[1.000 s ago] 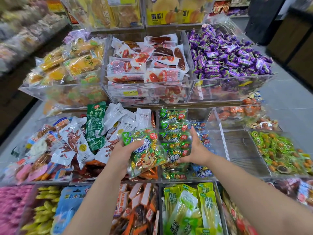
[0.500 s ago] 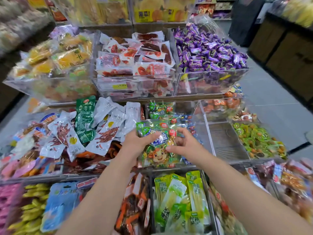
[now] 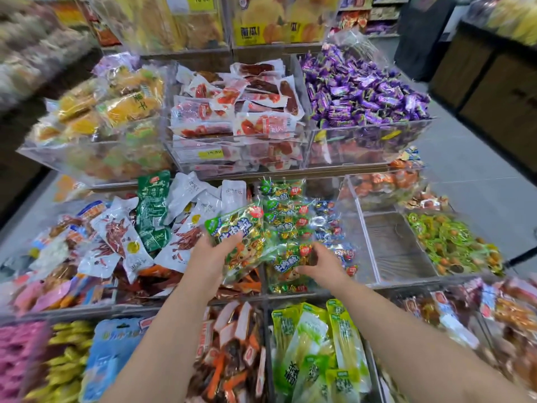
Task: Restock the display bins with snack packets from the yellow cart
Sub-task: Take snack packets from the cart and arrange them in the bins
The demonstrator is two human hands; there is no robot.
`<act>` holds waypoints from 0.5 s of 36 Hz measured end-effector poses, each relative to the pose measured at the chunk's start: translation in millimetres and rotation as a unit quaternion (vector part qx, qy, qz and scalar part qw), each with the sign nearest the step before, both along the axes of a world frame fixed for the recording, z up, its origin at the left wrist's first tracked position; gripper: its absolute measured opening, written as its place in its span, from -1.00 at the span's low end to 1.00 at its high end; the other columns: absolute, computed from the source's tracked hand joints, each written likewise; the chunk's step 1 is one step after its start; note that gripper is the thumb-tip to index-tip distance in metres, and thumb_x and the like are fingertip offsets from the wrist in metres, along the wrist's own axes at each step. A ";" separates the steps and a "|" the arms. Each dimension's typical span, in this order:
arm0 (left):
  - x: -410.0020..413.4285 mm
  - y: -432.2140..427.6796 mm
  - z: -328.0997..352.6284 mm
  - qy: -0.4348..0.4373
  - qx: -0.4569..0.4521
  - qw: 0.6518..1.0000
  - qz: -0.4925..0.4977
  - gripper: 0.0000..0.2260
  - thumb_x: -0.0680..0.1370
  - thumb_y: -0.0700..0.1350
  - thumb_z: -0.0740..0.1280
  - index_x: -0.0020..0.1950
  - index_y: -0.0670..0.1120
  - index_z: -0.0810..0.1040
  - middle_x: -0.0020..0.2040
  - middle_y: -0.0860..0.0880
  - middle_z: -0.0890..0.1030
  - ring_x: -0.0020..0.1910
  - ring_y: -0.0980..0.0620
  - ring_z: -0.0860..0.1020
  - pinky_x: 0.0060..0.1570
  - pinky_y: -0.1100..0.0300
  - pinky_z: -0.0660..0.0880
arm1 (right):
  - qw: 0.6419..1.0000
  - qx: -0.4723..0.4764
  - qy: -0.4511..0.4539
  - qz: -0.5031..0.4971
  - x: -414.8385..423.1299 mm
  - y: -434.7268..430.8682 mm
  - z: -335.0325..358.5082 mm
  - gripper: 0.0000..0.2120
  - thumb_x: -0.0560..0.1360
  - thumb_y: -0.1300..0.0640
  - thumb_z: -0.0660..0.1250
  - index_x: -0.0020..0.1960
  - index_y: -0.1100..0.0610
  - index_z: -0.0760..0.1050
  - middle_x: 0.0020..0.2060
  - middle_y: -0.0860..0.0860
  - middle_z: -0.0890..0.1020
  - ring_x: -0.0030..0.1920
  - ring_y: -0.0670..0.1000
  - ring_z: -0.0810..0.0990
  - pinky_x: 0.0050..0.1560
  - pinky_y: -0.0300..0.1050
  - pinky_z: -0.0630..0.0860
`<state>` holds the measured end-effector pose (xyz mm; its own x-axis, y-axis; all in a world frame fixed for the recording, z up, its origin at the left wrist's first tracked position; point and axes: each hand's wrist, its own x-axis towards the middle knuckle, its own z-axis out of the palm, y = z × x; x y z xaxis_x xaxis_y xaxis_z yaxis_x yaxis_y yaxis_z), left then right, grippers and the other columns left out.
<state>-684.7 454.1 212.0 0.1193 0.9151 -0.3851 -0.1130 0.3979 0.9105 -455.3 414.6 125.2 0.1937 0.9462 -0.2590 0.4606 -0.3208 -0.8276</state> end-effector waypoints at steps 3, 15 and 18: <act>-6.0 -0.1 -6.1 0.053 0.035 0.998 -0.004 -0.32 0.40 0.07 0.49 0.45 -0.03 0.32 0.38 -0.01 0.44 0.35 -0.07 0.41 0.33 -0.10 0.33 | 0.996 -0.008 -0.076 0.036 0.4 7.4 -0.4 -0.25 0.28 0.04 0.57 0.39 0.04 0.32 0.16 0.01 0.47 0.19 0.03 0.45 0.13 -0.14 0.41; -6.0 7.6 -6.5 0.146 0.048 0.985 -0.080 -0.72 0.33 -0.07 0.56 -0.03 0.05 0.56 -0.19 0.10 0.69 -0.14 0.09 0.63 -0.30 0.23 0.47 | 0.993 -0.044 -0.106 0.015 7.2 26.4 -9.3 -0.42 0.20 -0.16 0.56 0.11 0.03 0.49 -0.26 -0.18 0.54 -0.20 -0.04 0.54 -0.32 -0.22 0.38; 0.5 6.7 -7.3 0.153 0.065 0.980 -0.113 -0.70 0.30 -0.13 0.57 -0.06 -0.03 0.55 -0.26 0.14 0.69 -0.26 0.22 0.63 -0.33 0.37 0.50 | 0.995 -0.042 -0.090 0.008 7.3 27.7 -10.9 -0.54 0.22 -0.07 0.57 0.01 0.05 0.51 -0.32 -0.21 0.51 -0.28 -0.11 0.50 -0.40 -0.29 0.32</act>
<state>-684.2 460.9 204.7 0.2217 0.9224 -0.3162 0.2511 0.2593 0.9326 -448.0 442.3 114.3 0.2293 0.9261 -0.2996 0.6044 -0.3767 -0.7020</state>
